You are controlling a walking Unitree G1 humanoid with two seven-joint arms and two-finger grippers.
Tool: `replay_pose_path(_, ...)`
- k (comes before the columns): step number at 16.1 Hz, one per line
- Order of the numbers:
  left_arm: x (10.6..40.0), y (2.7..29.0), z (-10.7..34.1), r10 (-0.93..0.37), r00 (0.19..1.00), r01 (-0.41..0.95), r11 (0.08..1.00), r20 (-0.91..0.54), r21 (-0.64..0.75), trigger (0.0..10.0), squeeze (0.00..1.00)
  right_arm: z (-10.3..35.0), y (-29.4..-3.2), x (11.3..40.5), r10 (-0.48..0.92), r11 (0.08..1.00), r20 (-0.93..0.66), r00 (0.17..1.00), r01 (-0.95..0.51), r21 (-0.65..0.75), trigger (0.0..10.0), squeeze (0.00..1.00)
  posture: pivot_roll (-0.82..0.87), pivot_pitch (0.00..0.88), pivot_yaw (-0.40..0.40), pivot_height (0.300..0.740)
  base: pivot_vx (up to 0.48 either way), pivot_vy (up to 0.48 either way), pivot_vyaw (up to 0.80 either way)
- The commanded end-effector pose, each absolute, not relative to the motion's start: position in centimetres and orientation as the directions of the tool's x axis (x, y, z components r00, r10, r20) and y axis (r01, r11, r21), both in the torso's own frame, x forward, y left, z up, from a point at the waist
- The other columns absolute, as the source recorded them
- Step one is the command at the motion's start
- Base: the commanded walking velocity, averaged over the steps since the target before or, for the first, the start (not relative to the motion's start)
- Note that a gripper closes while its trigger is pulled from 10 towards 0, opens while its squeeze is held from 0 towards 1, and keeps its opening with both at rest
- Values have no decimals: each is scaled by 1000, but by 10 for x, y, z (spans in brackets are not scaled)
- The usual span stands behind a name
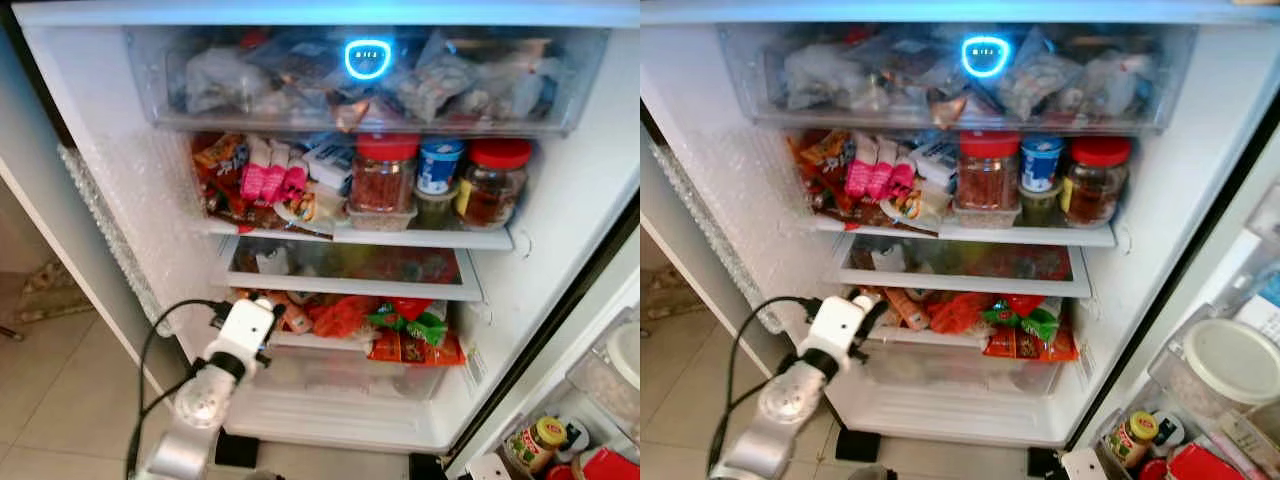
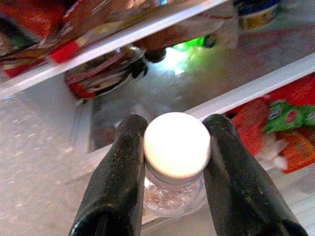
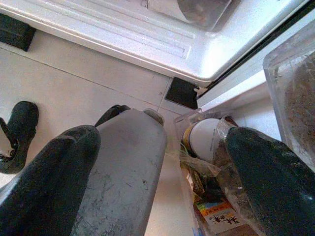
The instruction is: Restocking fridge
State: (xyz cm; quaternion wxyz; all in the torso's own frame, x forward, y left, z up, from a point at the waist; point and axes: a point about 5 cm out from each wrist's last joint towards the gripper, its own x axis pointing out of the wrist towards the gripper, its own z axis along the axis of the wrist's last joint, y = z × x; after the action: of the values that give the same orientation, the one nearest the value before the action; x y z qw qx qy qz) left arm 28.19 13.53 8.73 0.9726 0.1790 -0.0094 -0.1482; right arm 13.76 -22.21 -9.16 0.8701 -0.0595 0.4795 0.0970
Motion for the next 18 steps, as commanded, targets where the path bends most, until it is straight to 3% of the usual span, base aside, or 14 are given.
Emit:
replay_pose_path(1, 284, 136, 87, -293, 955, 286, 885, -37, 368, 10000, 0, -105, -217, 104, 125, 968, -911, 392, -250, 25, 10000, 0, 23, 0, 13, 640, 0, 0, 0)
replay_pose_path(5, 284, 134, 88, -303, 952, 292, 873, -35, 389, 10000, 0, -104, -217, 105, 129, 966, -910, 395, -259, 25, 10000, 0, 27, 0, 11, 640, 202, 0, 508)
replay_pose_path(14, 284, 132, 87, -317, 948, 305, 859, -41, 412, 10000, 0, -105, -217, 104, 125, 970, -912, 391, -241, 30, 10000, 0, 27, 0, 13, 640, 305, 0, 0)
replay_pose_path(18, 279, 127, 85, -383, 921, 361, 782, -66, 508, 10000, 0, -105, -217, 104, 128, 970, -913, 388, -242, 33, 10000, 0, 30, 0, 13, 640, 232, 0, 0)
